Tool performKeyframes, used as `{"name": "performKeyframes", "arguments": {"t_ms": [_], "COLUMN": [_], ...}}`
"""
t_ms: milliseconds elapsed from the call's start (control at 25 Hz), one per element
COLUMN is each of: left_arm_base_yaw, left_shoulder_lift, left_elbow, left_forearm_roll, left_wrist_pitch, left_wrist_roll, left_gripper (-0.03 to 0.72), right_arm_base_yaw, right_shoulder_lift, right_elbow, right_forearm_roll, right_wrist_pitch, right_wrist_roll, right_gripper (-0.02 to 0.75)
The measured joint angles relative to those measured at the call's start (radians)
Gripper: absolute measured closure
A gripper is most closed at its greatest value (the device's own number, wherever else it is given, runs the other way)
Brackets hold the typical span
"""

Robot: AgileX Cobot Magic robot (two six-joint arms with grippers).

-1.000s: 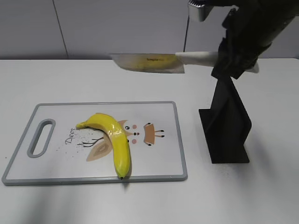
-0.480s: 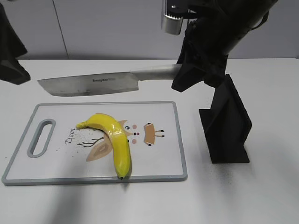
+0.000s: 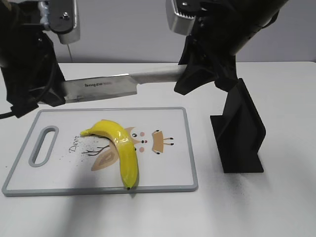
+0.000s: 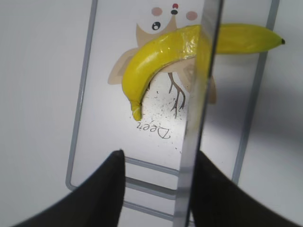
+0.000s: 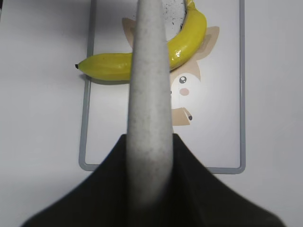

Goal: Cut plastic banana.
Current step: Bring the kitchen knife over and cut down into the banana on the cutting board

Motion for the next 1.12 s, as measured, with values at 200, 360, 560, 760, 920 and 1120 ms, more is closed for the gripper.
{"name": "performKeyframes", "arguments": {"t_ms": [200,360,560,760,920,1120], "left_arm_base_yaw": [0.0,0.0,0.003,0.003,0.003,0.006], "left_shoulder_lift": [0.03,0.03,0.054,0.123,0.203,0.354], "left_elbow": [0.0,0.0,0.0,0.0,0.0,0.0], "left_forearm_roll": [-0.001,-0.029,-0.071,-0.083,-0.092,-0.091], "left_wrist_pitch": [0.001,0.007,0.002,-0.012,-0.038,-0.145], "left_wrist_roll": [0.004,0.01,0.015,0.017,0.018,0.019], "left_gripper": [0.601,0.695,0.696,0.696,0.696,0.696], "right_arm_base_yaw": [0.0,0.0,0.0,0.0,0.0,-0.001], "right_shoulder_lift": [0.001,0.001,0.019,0.089,0.155,0.265], "right_elbow": [-0.001,-0.002,-0.004,-0.005,-0.005,-0.005], "right_forearm_roll": [0.0,-0.026,-0.073,-0.117,-0.144,-0.167], "right_wrist_pitch": [-0.012,-0.029,-0.027,-0.03,-0.05,-0.127], "right_wrist_roll": [-0.002,-0.003,0.044,0.059,0.061,0.061], "right_gripper": [0.547,0.547,0.547,0.546,0.546,0.545]}}
